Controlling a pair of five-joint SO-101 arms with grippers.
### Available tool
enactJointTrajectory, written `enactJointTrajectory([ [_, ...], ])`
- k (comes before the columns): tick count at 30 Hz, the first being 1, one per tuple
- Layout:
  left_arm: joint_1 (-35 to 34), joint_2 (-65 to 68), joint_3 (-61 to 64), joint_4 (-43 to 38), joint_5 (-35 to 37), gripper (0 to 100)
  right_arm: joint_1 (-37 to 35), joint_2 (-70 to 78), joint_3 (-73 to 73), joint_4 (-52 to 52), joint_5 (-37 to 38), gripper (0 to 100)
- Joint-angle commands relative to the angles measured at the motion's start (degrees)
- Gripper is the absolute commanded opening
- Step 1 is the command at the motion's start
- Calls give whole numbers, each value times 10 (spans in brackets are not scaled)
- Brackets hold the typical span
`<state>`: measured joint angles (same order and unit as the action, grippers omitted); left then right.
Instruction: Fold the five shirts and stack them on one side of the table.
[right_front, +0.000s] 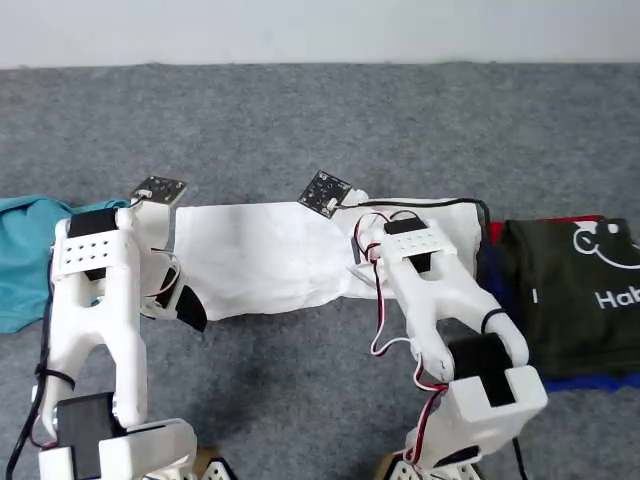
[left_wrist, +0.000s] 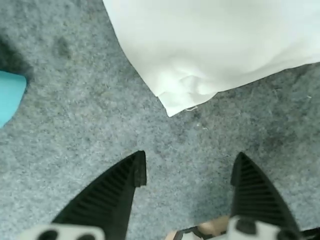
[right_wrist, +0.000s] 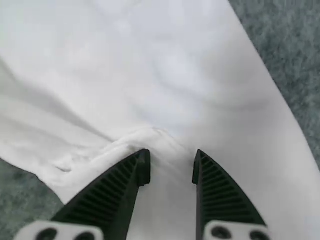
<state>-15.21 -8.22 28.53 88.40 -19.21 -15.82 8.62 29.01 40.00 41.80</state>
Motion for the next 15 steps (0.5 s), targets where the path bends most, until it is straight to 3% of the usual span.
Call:
enactJointTrajectory([
  [1, 6, -17, -2, -2, -8, 273, -4, -4, -6, 13, -4, 155],
  [5, 6, -17, -2, -2, -8, 273, -9, -34, -60, 117, -8, 155],
  [10, 6, -16, -2, -2, -8, 273, -7, -126, -161, 247, -87, 158],
  [15, 5, -16, -3, -5, -6, 273, 4, -189, -192, 342, -100, 158],
])
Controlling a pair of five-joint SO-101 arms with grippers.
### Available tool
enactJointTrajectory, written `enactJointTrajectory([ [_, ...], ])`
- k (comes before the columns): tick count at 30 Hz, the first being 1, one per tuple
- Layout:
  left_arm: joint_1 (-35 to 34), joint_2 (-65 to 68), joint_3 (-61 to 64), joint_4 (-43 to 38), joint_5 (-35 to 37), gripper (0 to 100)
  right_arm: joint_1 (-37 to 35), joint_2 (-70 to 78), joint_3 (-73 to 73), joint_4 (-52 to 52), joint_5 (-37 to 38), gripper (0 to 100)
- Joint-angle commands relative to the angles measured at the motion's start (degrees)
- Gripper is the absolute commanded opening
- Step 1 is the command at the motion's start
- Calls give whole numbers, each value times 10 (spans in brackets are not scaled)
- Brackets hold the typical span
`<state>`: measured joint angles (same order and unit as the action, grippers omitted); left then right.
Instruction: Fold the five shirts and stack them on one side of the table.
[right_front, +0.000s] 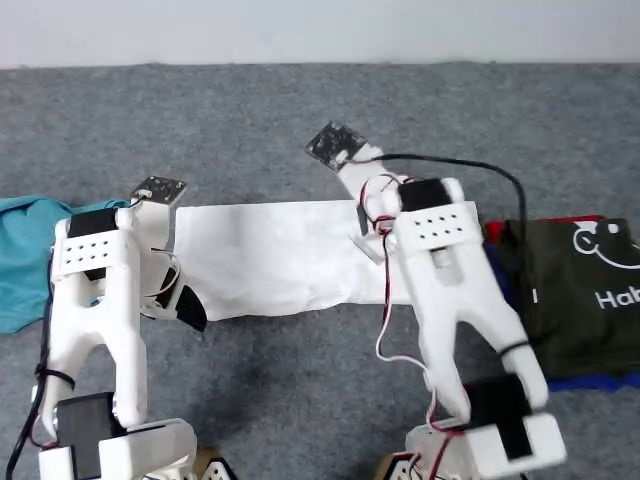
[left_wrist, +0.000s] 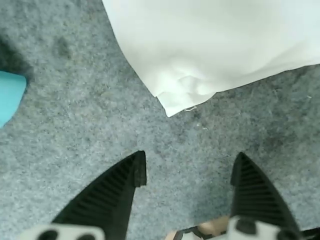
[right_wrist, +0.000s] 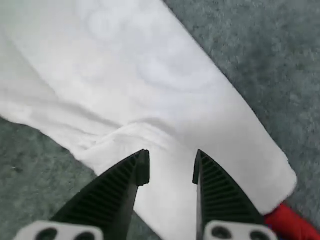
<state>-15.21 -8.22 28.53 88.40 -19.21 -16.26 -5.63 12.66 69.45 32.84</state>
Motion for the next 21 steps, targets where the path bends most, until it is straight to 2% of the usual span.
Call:
enactJointTrajectory([
  [1, 5, -16, -4, -17, -1, 273, 9, -53, -26, 62, -11, 158],
  [4, 5, -16, -5, -60, 47, 276, 15, -63, -11, 91, -11, 156],
  [12, 5, -9, 7, -179, 128, 276, 18, -100, 40, 88, -11, 155],
  [17, 7, 69, 4, -212, 203, 276, 18, -129, 62, 87, -9, 155],
  [21, 6, 149, -16, -225, 229, 276, 18, -134, 65, 87, -10, 155],
])
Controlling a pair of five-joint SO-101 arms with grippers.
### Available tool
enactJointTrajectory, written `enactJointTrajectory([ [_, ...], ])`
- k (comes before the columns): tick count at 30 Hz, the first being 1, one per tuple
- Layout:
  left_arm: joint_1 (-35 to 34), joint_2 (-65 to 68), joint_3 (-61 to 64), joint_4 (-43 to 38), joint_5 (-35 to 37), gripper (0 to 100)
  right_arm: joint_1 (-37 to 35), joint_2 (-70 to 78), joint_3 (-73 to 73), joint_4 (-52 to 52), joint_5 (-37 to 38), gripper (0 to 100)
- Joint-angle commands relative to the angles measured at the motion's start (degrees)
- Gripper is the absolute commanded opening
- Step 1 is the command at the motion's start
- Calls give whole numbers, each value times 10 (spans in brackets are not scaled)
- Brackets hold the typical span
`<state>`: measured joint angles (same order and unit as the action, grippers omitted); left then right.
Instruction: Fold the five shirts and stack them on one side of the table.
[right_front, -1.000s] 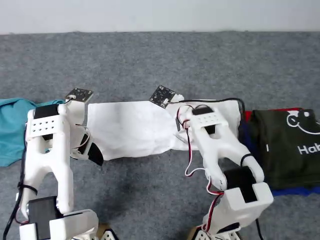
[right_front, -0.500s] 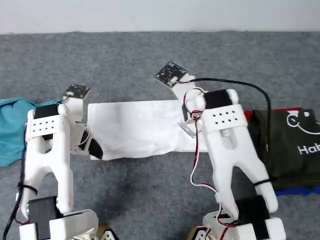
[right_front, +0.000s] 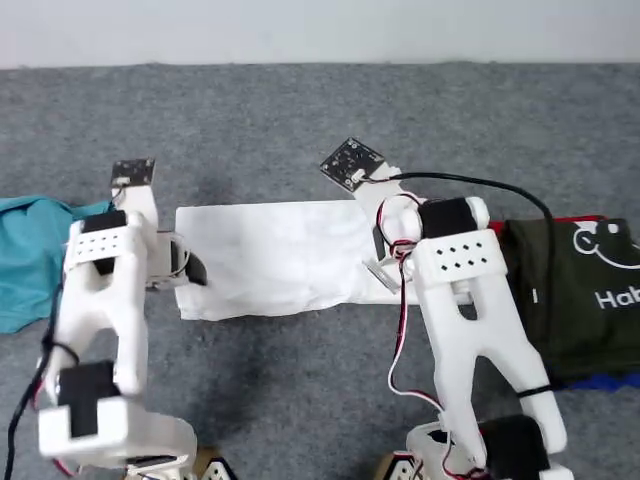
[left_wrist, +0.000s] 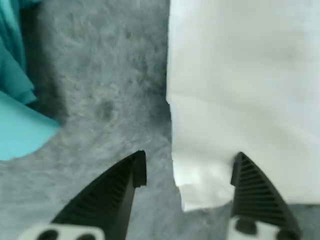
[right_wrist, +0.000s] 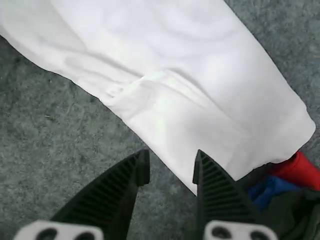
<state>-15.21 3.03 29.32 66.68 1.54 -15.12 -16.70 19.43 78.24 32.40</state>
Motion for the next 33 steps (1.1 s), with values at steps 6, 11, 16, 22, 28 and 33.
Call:
enactJointTrajectory([
  [6, 47, 137, -89, 2, 59, 273, 5, -21, -3, 0, -5, 155],
  [11, 95, 168, -139, 54, 55, 196, 7, -21, -2, 2, -7, 155],
  [16, 92, 172, -148, 63, 7, 18, 7, -22, -2, 4, -7, 155],
  [22, 92, 168, -148, 64, 4, 13, 7, -22, -2, 5, -7, 155],
  [28, 91, 166, -182, 124, -49, 13, 7, -23, -2, 6, -7, 155],
  [33, 18, 166, -291, 232, -82, 12, 7, -27, 18, 6, -6, 155],
])
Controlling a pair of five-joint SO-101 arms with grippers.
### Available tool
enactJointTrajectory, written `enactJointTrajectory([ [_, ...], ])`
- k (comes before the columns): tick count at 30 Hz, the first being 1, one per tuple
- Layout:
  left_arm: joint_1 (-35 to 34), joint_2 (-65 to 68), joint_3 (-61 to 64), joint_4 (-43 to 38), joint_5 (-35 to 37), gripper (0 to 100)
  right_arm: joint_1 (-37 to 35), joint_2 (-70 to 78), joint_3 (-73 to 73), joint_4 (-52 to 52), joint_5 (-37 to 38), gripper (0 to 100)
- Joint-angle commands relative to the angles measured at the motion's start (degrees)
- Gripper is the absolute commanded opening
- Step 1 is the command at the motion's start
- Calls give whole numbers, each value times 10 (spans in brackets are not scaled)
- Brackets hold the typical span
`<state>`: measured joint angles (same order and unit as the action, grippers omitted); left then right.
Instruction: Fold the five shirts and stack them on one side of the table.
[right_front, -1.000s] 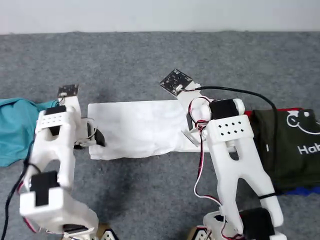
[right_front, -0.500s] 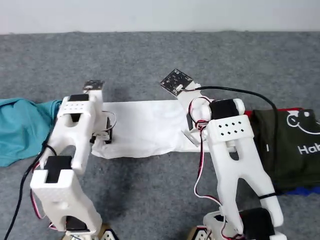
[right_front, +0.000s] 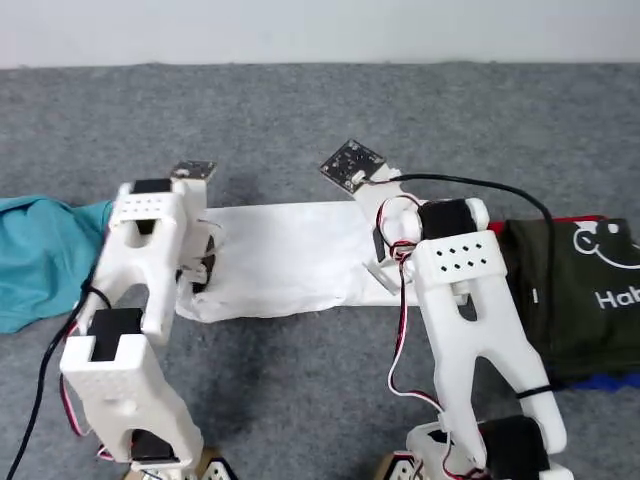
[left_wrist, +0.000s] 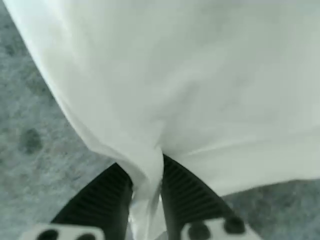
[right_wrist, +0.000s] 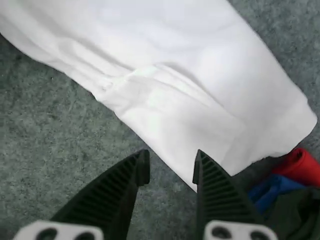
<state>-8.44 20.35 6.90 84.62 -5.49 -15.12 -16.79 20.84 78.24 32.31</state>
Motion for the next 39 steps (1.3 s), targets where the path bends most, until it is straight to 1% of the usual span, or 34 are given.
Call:
enactJointTrajectory([
  [1, -74, -6, -95, 72, -15, 12, 7, -26, 9, 6, -5, 155],
  [4, -131, -6, -176, 127, -69, 12, 7, -26, 14, 6, -6, 155],
  [6, -154, -6, -225, 159, -95, 12, 7, -26, 12, 5, -6, 155],
  [7, -161, -6, -238, 160, -100, 12, 7, -27, 11, 3, -6, 155],
  [10, -161, -1, -238, 160, -102, 12, 7, -40, 11, 2, -6, 155],
  [12, -142, 0, -220, 159, -100, 12, 13, -58, 11, 4, -6, 155],
  [17, -51, -5, -203, 158, -96, 12, 81, -119, 13, 6, -4, 155],
  [21, 54, -6, -235, 159, -42, 12, 152, -146, 15, 6, -4, 155],
  [25, 153, -5, -244, 160, -30, 13, 204, -147, 15, 6, -4, 155],
  [31, 249, -1, -252, 160, -30, 13, 218, -147, 16, 6, -4, 155],
  [35, 300, 3, -297, 157, -27, 13, 218, -146, 25, 6, -6, 155],
  [39, 351, 47, -374, 158, -27, 13, 218, -147, 30, 6, -6, 155],
])
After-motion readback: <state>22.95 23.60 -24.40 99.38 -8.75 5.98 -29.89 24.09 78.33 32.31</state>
